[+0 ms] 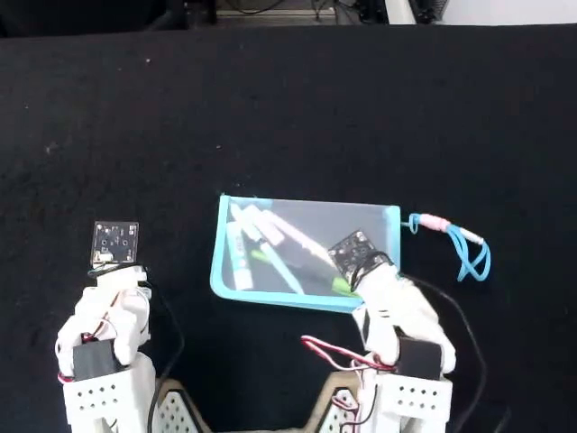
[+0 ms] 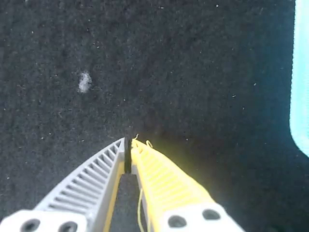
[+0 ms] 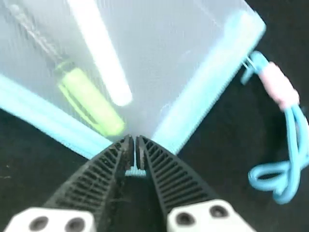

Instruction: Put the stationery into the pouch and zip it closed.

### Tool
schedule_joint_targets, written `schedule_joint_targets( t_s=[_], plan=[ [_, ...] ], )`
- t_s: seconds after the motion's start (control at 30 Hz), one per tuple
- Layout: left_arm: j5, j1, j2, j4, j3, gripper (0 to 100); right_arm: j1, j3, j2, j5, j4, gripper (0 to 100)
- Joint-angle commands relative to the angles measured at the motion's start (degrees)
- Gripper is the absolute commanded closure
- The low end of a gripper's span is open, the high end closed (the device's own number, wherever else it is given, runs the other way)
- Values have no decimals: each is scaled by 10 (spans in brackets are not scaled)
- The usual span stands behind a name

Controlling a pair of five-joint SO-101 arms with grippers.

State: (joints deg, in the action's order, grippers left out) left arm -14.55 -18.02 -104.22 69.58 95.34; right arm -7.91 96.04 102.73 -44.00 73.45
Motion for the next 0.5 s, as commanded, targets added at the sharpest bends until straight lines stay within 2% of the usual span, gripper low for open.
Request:
schedule_joint_targets(
  t_s=[0.0,0.23,0.33,0.47],
  plan=[
    [-4,0,-4,-6,-6,970,0,-17,-14,37,2,984],
    [-4,0,-4,-6,-2,970,-153,-4,-17,-18,1,984],
    [-4,1,-4,-7,-5,970,-197,-4,-18,-16,1,984],
    [-4,0,-4,-6,-2,970,-216,-10,-18,33,-3,984]
  ],
)
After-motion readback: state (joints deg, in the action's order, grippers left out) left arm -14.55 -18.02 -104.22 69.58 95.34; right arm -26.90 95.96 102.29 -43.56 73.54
